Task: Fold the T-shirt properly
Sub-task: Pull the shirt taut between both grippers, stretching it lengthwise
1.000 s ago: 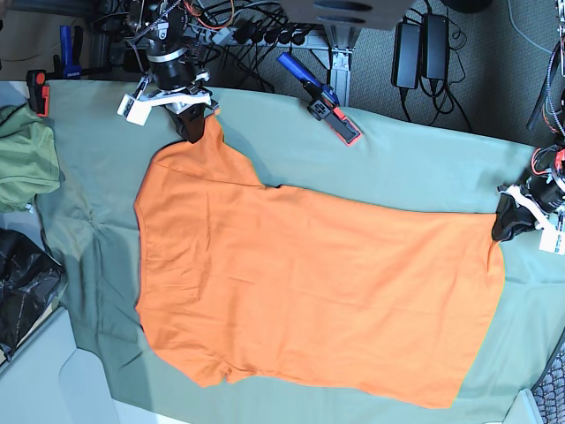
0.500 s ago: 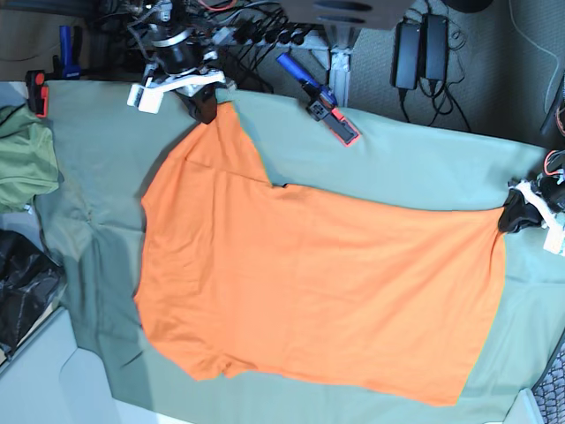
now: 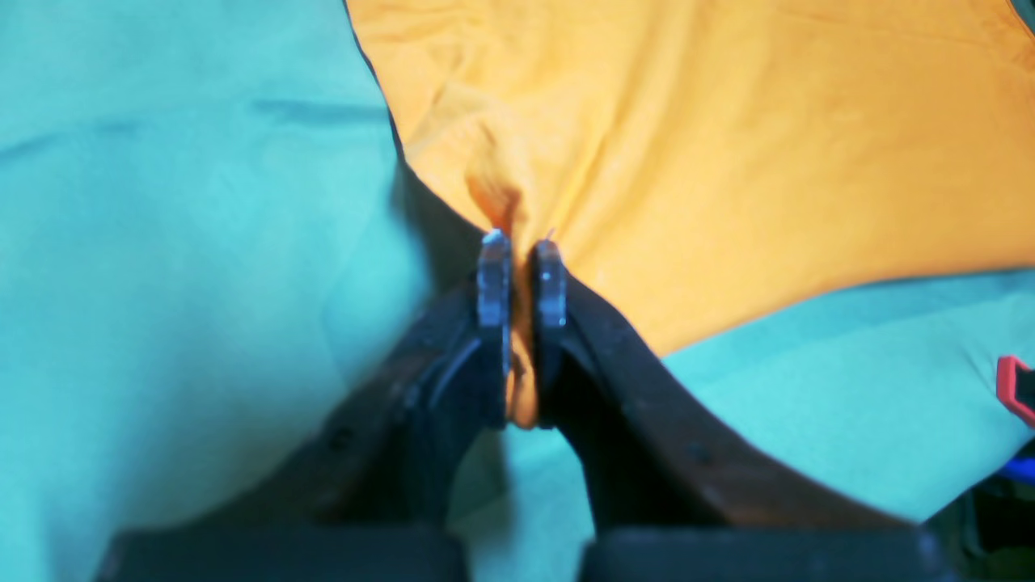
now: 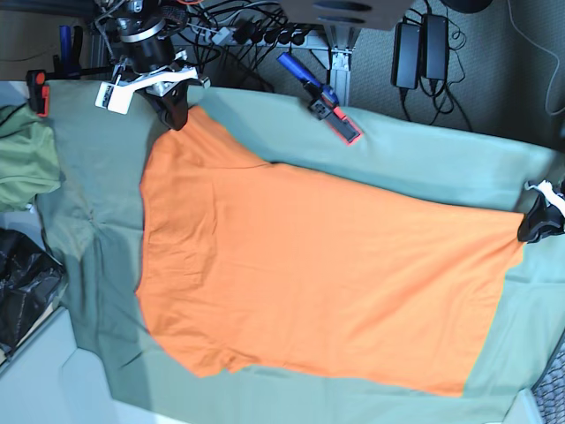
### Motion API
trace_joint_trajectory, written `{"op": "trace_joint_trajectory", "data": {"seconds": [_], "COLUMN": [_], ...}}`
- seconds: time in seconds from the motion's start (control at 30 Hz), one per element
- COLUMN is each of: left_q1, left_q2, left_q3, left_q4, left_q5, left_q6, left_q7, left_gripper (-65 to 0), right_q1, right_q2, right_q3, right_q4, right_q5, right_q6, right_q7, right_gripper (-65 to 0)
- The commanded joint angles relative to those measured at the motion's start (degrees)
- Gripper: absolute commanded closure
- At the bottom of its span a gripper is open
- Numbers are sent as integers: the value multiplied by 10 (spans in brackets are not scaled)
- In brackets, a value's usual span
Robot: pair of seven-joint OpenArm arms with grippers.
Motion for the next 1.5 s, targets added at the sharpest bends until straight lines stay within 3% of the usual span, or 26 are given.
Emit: {"op": "trace_joint_trajectory", "data": {"seconds": [0.0,0.37,0.53,0.73,1.17,1.27,1.4,1.47], "left_q1": [-5,-64,-132,-215,-283,-283,-283,-282], "left_q2": [-8,37,41,43,43,43,43,43], "left_q3": [-5,3,25,73,95,95,95,95], "left_q4": [8,-16,-90,-209,-270,-270,-270,-271], "left_q5": [-10,33,45,79,113,122,130,130], "left_q6": [-10,-10,-10,-10,-10,-10,-10,-10], "left_q7": [-9,-44,-46,-96,-122,-130,-136,-137], "left_gripper": [0,0,0,0,0,-64,-73,-136], "right_q1": [8,153,202,274,425,453,478,484], "right_q2": [10,48,70,96,99,99,99,97], "right_q3": [4,3,2,-7,-78,-103,-126,-130], "right_q4": [11,-19,-40,-111,-265,-293,-321,-329], "right_q5": [6,-35,-35,-37,-60,-71,-75,-78], "right_q6": [31,46,46,61,80,80,80,80], "right_q7": [12,12,14,18,24,24,24,24], "right_gripper": [0,0,0,0,0,0,0,0]}}
